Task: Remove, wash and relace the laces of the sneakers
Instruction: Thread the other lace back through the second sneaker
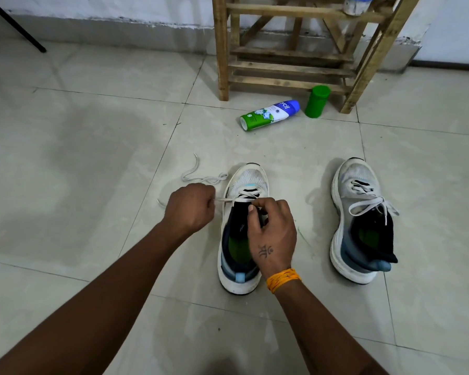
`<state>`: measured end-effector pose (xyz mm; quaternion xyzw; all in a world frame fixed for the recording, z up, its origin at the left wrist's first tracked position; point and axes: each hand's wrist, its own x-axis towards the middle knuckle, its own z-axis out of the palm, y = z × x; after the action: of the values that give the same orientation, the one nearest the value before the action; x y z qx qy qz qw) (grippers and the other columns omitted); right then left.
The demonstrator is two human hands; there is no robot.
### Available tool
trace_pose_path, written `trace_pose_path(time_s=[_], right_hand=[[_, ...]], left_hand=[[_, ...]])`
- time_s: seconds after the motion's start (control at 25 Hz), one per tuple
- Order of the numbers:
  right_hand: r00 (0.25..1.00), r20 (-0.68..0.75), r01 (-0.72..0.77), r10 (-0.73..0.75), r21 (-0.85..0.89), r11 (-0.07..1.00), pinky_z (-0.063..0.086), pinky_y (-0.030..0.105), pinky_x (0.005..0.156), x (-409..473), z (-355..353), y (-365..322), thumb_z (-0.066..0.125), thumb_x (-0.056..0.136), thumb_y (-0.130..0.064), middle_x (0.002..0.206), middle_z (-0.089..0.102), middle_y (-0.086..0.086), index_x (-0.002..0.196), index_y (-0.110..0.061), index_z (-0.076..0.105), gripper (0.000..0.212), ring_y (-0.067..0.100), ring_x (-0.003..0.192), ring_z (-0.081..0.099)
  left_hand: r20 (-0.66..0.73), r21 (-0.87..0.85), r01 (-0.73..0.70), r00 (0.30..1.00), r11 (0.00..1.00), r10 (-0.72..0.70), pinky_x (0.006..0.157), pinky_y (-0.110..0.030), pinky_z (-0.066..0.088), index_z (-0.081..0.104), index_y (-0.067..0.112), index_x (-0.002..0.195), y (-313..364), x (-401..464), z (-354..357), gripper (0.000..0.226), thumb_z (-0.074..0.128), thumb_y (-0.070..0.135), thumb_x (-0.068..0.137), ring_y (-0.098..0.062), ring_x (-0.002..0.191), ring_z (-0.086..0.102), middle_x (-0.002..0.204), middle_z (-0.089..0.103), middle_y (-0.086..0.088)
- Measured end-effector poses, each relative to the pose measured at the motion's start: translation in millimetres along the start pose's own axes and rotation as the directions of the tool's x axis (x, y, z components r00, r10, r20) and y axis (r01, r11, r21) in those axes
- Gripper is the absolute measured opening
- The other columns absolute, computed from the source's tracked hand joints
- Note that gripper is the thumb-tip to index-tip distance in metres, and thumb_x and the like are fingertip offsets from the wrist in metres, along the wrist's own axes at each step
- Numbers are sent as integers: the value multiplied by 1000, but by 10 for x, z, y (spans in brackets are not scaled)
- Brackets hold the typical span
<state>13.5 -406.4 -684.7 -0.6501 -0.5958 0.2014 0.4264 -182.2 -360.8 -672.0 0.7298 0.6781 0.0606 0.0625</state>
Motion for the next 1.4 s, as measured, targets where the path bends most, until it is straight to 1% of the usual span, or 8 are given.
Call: trace_pose_path(time_s=[0.16,0.28,0.4,0.6,0.68,0.92,1.2,1.4], right_hand=[[999,-28,-17,18,30,999,47,34,69,3,-17,18,65,94,-29,93,53,-6,99,-26,67,6,18,82,60],[999,-35,-16,17,40,999,48,35,68,-12,-4,10,65,94,-29,92,53,-5,98,-26,67,5,18,81,59],[999,-38,-1,3,42,999,49,37,68,-21,2,12,65,94,-29,92,54,-4,98,-25,67,6,18,80,59],[999,-32,-12,14,60,998,51,38,68,-10,-10,31,64,94,-29,93,53,-6,99,-27,67,6,17,80,60],[999,-38,-12,15,65,998,51,37,69,-14,-11,28,65,94,-29,93,53,-6,99,-27,67,5,17,80,60],[999,-42,-2,5,65,998,51,39,68,-16,3,25,64,95,-30,92,53,-5,98,-26,67,6,19,79,60],[999,-43,-12,15,56,998,52,39,71,-16,-8,36,58,97,-30,95,55,-5,102,-26,66,10,18,81,61],[999,-40,-9,11,53,999,51,40,69,-35,-4,9,60,96,-30,94,54,-4,101,-25,66,9,20,80,61]], left_hand=[[216,250,185,946,950,-241,69,-28,43,55,16,85,-216,-59,-47,14,67,22,82,-29,89,68,100,67,-5],[42,23,-16,999,1000,15,71,-34,52,66,23,104,-92,-26,9,26,72,40,85,-26,89,68,98,69,1],[-157,-8,-225,963,974,221,56,-33,46,66,23,91,143,13,26,11,66,34,91,-27,74,66,83,66,1],[168,267,135,969,954,-184,66,-28,40,50,19,82,-60,-20,-64,13,62,17,82,-29,85,67,95,66,-5],[197,269,144,960,952,-201,65,-28,40,53,17,85,-119,-62,-50,11,63,20,81,-27,82,65,96,66,-5],[-125,-31,-237,965,971,232,52,-32,44,60,18,80,139,14,18,15,65,27,92,-30,68,62,75,61,-1],[113,-158,27,994,987,-9,66,-32,46,72,22,80,125,0,32,11,62,23,84,-20,79,64,77,70,5],[142,-615,336,937,714,-319,75,-22,48,77,21,84,274,-14,19,17,62,23,90,-1,76,63,83,74,12]])
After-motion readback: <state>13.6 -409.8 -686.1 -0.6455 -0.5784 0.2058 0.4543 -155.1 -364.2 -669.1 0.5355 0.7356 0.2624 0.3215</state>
